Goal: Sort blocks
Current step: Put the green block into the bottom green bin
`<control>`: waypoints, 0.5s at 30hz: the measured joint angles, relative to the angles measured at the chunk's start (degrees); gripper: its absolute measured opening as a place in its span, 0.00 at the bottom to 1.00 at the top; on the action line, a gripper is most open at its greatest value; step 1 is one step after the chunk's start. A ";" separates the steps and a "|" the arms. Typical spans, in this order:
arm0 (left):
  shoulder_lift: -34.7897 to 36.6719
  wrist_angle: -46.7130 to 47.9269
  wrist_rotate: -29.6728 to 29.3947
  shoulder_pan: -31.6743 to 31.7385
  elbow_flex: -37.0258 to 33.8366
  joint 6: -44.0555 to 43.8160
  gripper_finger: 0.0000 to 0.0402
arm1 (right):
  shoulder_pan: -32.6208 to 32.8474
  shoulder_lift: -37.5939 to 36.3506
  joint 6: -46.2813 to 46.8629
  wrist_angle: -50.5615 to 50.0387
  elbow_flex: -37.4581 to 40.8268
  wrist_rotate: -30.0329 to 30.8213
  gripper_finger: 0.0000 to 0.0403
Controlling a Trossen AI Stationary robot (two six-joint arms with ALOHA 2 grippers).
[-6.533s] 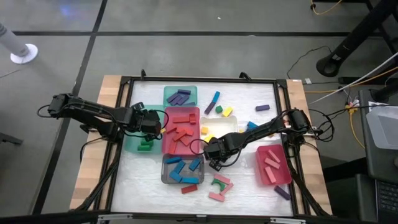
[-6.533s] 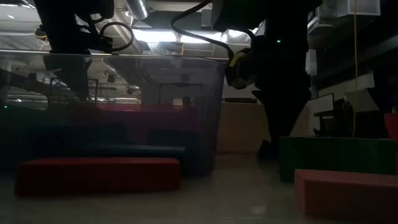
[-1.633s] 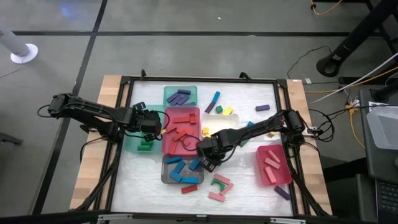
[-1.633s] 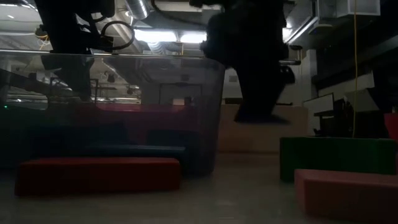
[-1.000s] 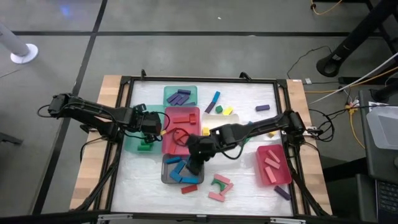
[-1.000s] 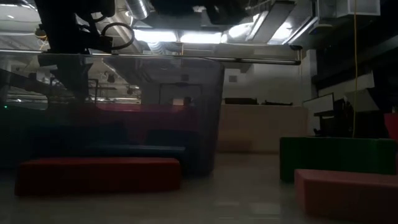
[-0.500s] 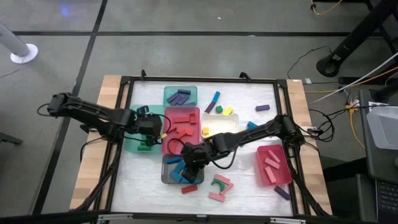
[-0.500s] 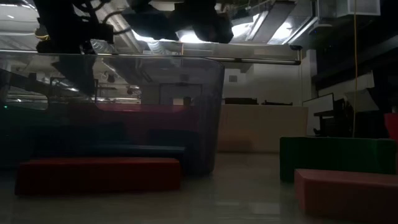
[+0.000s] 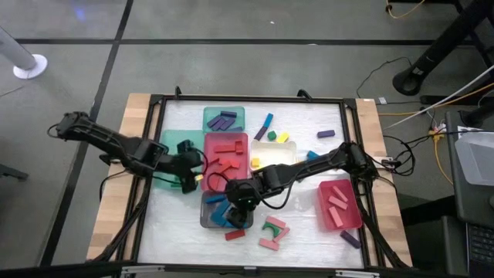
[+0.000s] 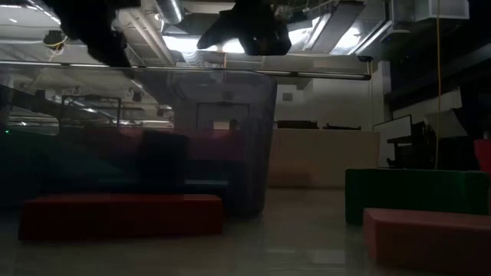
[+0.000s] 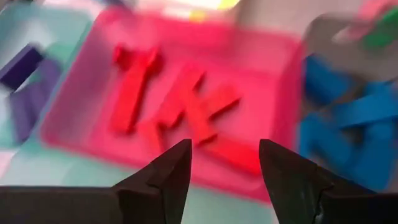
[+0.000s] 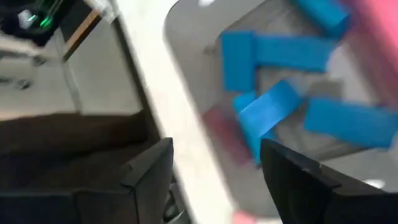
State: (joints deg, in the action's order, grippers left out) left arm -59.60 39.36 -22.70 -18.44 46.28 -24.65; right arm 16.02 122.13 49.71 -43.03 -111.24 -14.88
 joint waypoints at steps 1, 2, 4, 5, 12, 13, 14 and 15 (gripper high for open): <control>0.03 -1.81 0.07 -0.71 0.00 -0.04 0.44 | 0.05 0.00 0.29 0.00 0.00 -2.34 0.59; 0.03 -3.52 0.08 -1.44 0.00 -0.07 0.44 | 0.09 0.00 0.77 -0.05 0.00 -4.37 0.59; 0.01 -6.03 0.09 -2.75 0.00 -0.08 0.44 | 0.30 0.00 1.16 -0.55 0.00 -8.01 0.57; 0.00 -6.96 0.08 -3.32 0.00 -0.07 0.44 | 0.64 0.00 1.21 -0.83 0.00 -9.51 0.57; -0.01 -7.08 0.08 -6.68 0.00 -0.86 0.44 | 5.81 0.00 6.00 -5.90 0.00 -13.18 0.53; -0.01 -7.09 0.07 -7.00 0.00 -0.94 0.44 | 6.82 -0.02 6.57 -7.16 0.00 -13.06 0.52; -0.01 -7.08 0.07 -7.29 0.00 -0.92 0.44 | 7.81 -0.02 7.13 -8.76 0.00 -12.40 0.52; -0.01 -7.08 0.07 -7.57 0.00 -0.86 0.44 | 8.85 -0.02 7.74 -10.46 0.00 -11.31 0.52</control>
State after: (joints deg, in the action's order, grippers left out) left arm -59.61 32.27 -22.63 -26.00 46.28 -25.51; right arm 24.87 122.10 57.45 -53.49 -111.24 -26.19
